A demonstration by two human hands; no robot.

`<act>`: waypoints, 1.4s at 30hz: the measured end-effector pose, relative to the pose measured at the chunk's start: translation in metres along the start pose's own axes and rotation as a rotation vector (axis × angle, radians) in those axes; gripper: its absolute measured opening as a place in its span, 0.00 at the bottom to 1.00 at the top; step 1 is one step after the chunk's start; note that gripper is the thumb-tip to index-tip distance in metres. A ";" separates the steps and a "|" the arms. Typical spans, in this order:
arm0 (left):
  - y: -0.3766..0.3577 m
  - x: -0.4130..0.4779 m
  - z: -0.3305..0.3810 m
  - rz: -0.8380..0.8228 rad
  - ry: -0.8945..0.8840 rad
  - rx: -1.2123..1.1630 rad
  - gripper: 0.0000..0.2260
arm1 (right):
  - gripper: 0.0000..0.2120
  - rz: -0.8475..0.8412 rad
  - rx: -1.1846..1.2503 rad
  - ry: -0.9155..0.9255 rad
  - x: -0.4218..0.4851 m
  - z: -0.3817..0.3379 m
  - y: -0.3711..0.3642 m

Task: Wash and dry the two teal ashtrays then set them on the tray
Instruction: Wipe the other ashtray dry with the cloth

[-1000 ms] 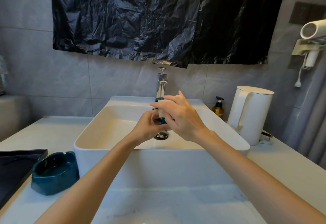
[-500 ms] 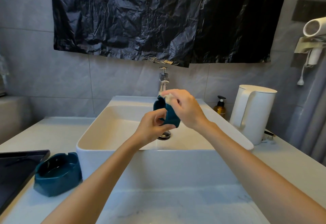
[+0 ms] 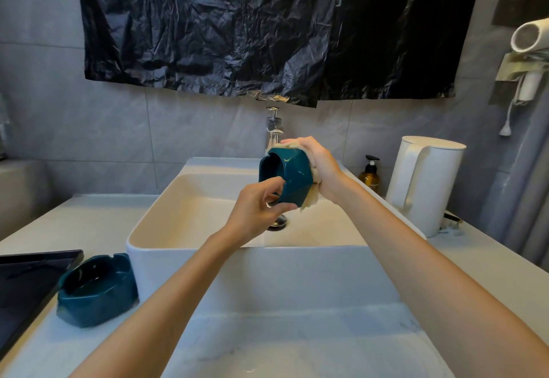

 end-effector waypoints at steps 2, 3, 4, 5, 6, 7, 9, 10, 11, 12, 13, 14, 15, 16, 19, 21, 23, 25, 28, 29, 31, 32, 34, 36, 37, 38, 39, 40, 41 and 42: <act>-0.001 -0.002 0.003 -0.004 -0.019 -0.038 0.11 | 0.21 -0.156 0.115 -0.171 -0.009 0.008 0.002; -0.002 -0.002 0.003 -0.016 -0.017 -0.051 0.10 | 0.24 -0.213 0.162 -0.218 -0.012 0.012 0.004; -0.002 -0.004 0.003 -0.030 -0.013 -0.054 0.10 | 0.25 -0.250 0.207 -0.248 -0.013 0.015 0.005; -0.002 -0.004 0.000 -0.046 -0.004 -0.051 0.09 | 0.25 -0.281 0.232 -0.266 -0.014 0.019 0.006; -0.001 -0.005 -0.002 -0.061 0.009 -0.043 0.09 | 0.25 -0.307 0.249 -0.283 -0.015 0.021 0.006; -0.001 -0.005 -0.005 -0.072 0.022 -0.035 0.09 | 0.25 -0.324 0.255 -0.291 -0.016 0.023 0.005; -0.002 -0.004 -0.007 -0.089 0.039 -0.024 0.09 | 0.24 -0.310 0.244 -0.290 -0.014 0.028 0.004; -0.003 -0.004 -0.006 -0.101 0.041 -0.025 0.09 | 0.22 -0.288 0.240 -0.291 -0.013 0.030 0.004; -0.004 -0.004 -0.005 -0.111 0.045 -0.027 0.08 | 0.21 -0.252 0.239 -0.294 -0.013 0.032 0.003; -0.006 -0.004 -0.003 -0.120 0.048 -0.035 0.09 | 0.20 -0.216 0.242 -0.302 -0.014 0.033 0.003; -0.007 -0.003 -0.002 -0.123 0.056 -0.048 0.11 | 0.20 -0.188 0.248 -0.305 -0.014 0.035 0.003; -0.007 -0.003 -0.001 -0.122 0.072 -0.068 0.13 | 0.20 -0.169 0.256 -0.300 -0.014 0.035 0.002; -0.007 -0.003 0.000 -0.115 0.095 -0.096 0.15 | 0.20 -0.144 0.262 -0.280 -0.014 0.036 0.000; -0.006 -0.003 0.002 -0.105 0.122 -0.129 0.17 | 0.20 -0.106 0.266 -0.237 -0.015 0.036 -0.002; -0.006 -0.003 0.007 -0.078 0.199 -0.261 0.18 | 0.18 0.047 0.184 -0.015 -0.015 0.039 -0.006; -0.004 -0.003 0.008 -0.056 0.234 -0.316 0.17 | 0.19 0.081 0.091 0.141 -0.018 0.039 -0.008; -0.002 -0.003 0.007 -0.058 0.278 -0.343 0.18 | 0.21 0.076 -0.007 0.264 -0.021 0.038 -0.006; 0.000 -0.003 0.006 -0.070 0.303 -0.372 0.17 | 0.23 0.049 -0.068 0.333 -0.023 0.036 -0.006; -0.001 -0.005 0.006 -0.089 0.303 -0.402 0.16 | 0.23 0.029 -0.092 0.343 -0.025 0.037 -0.008; -0.002 -0.006 0.006 -0.092 0.294 -0.400 0.16 | 0.22 0.036 -0.093 0.351 -0.026 0.037 -0.009; -0.003 -0.005 0.008 -0.096 0.267 -0.392 0.15 | 0.20 0.075 -0.086 0.363 -0.028 0.039 -0.009; -0.003 -0.005 0.009 -0.093 0.261 -0.395 0.15 | 0.18 0.107 -0.112 0.390 -0.029 0.040 -0.010; -0.002 -0.005 0.009 -0.075 0.255 -0.402 0.15 | 0.16 0.213 -0.295 0.529 -0.032 0.040 -0.010; -0.001 -0.005 0.008 -0.065 0.241 -0.395 0.15 | 0.16 0.306 -0.583 0.737 -0.036 0.040 -0.009; -0.001 -0.005 0.007 -0.067 0.230 -0.382 0.15 | 0.17 0.334 -0.716 0.838 -0.038 0.040 -0.008; -0.001 -0.006 0.007 -0.073 0.218 -0.365 0.15 | 0.17 0.355 -0.828 0.921 -0.039 0.040 -0.008; -0.001 -0.006 0.007 -0.081 0.210 -0.346 0.14 | 0.18 0.369 -0.913 0.983 -0.040 0.039 -0.006; -0.001 -0.006 0.007 -0.087 0.207 -0.327 0.14 | 0.19 0.373 -0.980 1.037 -0.041 0.037 -0.005; -0.002 -0.006 0.007 -0.093 0.207 -0.302 0.13 | 0.18 0.369 -1.037 1.089 -0.041 0.034 -0.004; -0.002 -0.007 0.007 -0.102 0.211 -0.276 0.13 | 0.16 0.359 -1.087 1.135 -0.041 0.030 -0.004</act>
Point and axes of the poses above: each hand's wrist, its own x-axis towards the middle knuckle, its own y-axis out of the back of the hand, z = x × y, the point moved 3 cm from there along x, towards the middle knuckle, and after that the axes turned 7 degrees about -x, right-handed, at the moved point
